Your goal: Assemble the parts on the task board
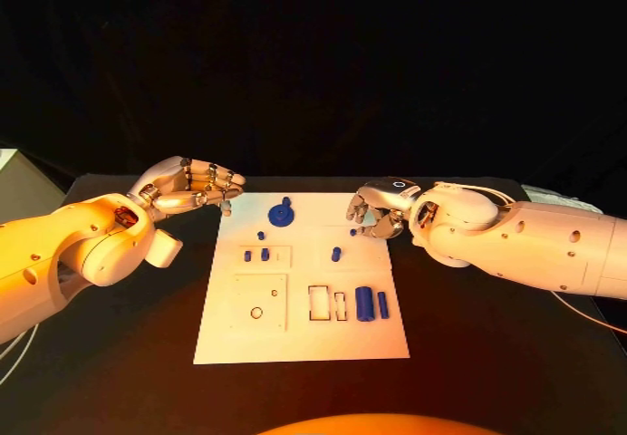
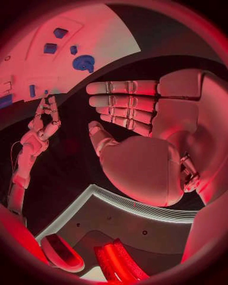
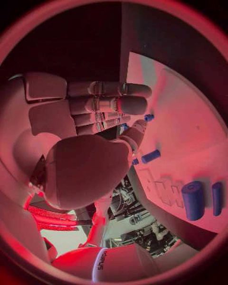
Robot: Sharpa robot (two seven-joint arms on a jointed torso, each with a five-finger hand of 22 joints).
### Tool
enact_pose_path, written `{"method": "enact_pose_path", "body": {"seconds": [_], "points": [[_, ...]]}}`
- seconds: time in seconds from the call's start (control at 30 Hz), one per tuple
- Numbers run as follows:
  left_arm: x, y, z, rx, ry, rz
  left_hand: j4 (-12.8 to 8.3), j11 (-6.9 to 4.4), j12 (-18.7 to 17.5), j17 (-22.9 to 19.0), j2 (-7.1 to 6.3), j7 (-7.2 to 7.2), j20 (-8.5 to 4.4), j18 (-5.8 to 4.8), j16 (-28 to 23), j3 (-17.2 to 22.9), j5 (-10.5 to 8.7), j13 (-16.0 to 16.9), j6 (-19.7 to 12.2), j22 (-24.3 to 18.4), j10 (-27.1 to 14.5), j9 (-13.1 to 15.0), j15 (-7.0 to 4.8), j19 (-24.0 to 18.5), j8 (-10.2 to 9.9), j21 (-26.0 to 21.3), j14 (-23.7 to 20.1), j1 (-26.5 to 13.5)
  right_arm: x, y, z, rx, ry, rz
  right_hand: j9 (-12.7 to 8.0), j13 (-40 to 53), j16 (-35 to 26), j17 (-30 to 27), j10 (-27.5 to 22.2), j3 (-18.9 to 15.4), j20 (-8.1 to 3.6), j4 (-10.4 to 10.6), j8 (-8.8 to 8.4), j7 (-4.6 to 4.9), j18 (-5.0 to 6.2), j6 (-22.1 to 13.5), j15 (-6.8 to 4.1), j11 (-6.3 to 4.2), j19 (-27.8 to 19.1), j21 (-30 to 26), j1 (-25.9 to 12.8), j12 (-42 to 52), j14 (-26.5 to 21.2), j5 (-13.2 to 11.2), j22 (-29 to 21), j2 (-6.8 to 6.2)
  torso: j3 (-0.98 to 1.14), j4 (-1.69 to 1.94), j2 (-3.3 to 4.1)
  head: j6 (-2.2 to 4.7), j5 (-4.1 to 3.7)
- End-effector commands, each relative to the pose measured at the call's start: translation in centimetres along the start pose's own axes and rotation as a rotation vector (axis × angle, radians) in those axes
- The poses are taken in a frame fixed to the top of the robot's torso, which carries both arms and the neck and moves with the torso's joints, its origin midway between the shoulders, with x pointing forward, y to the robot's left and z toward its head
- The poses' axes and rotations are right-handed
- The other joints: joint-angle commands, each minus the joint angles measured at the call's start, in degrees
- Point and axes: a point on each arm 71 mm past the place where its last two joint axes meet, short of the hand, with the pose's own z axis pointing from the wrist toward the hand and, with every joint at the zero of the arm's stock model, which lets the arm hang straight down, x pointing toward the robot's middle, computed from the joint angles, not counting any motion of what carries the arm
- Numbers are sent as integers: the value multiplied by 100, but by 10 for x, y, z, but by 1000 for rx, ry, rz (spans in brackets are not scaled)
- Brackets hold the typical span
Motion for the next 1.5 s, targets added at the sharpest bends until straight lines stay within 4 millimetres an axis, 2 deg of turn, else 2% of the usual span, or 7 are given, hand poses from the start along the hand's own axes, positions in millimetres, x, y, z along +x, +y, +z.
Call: {"method": "enact_pose_path", "body": {"seconds": [0.03,0.3,0.57,0.67,0.83,1.17,1.5], "points": [[2,-3,0,29,-1,-53,34,11,-23,-9,36,-7,6,85,-19,6,0,-6,50,-9,35,-5,-8,40,29,-21,42,19,3,3,4,25,22,-69,10,7,777,699,15,45,-10,90,-14,-16,61,64,-19,-23,108,136,-61,-12,110,-27,105,-20,-5,25,-3,2,-6],[8,-4,-1,26,13,-59,39,12,-31,-9,34,-6,6,84,-24,1,-2,-8,54,-12,37,-6,-7,43,32,-25,44,17,13,8,10,28,74,-66,20,2,1891,1761,-52,192,-8,163,-65,10,59,34,-2,-5,202,324,-65,-22,124,-27,282,-86,-15,6,17,-8,10],[8,-4,-2,23,16,-60,43,15,-44,-9,29,-4,7,83,-30,-5,-4,-12,56,-16,32,-8,-5,46,33,-30,47,16,19,5,11,50,115,-108,32,-1,2090,1934,-121,203,6,195,-61,14,56,52,3,7,215,364,-98,-29,115,-27,327,-118,2,4,18,-46,12],[7,-3,-3,20,15,-60,43,16,-48,-9,26,-4,7,83,-32,-7,-5,-14,57,-17,30,-9,-4,47,33,-32,48,16,19,6,11,53,109,-151,36,-4,1854,1509,-347,130,34,208,-75,25,51,39,51,46,119,316,-138,-32,-56,-53,331,-218,7,-3,21,-49,17],[7,-2,-3,16,15,-59,48,19,-63,-10,19,-2,8,82,-39,-15,-9,-17,56,-22,23,-12,-2,50,32,-38,50,13,19,7,12,55,98,-175,41,-2,1868,1514,-402,92,43,222,-72,19,55,46,54,47,104,300,-147,-31,-74,-59,330,-219,7,10,13,-65,9],[6,-2,-3,13,13,-55,52,19,-95,3,28,1,5,86,-31,-26,-12,-19,54,-29,29,-23,-7,89,31,-38,98,38,23,10,11,37,94,-164,77,14,2036,1617,-295,269,44,278,-18,18,65,174,51,37,124,323,-61,11,-55,-251,383,6,6,1,14,-80,25],[4,0,-3,5,12,-52,54,19,-103,8,29,1,4,86,-26,-31,-13,-19,57,-29,33,-25,-9,101,33,-36,111,42,26,12,11,27,97,-138,241,29,2651,2310,181,668,-42,275,189,-135,70,511,-72,-116,199,482,-15,28,102,-467,553,120,-1,8,11,-102,22]]}}
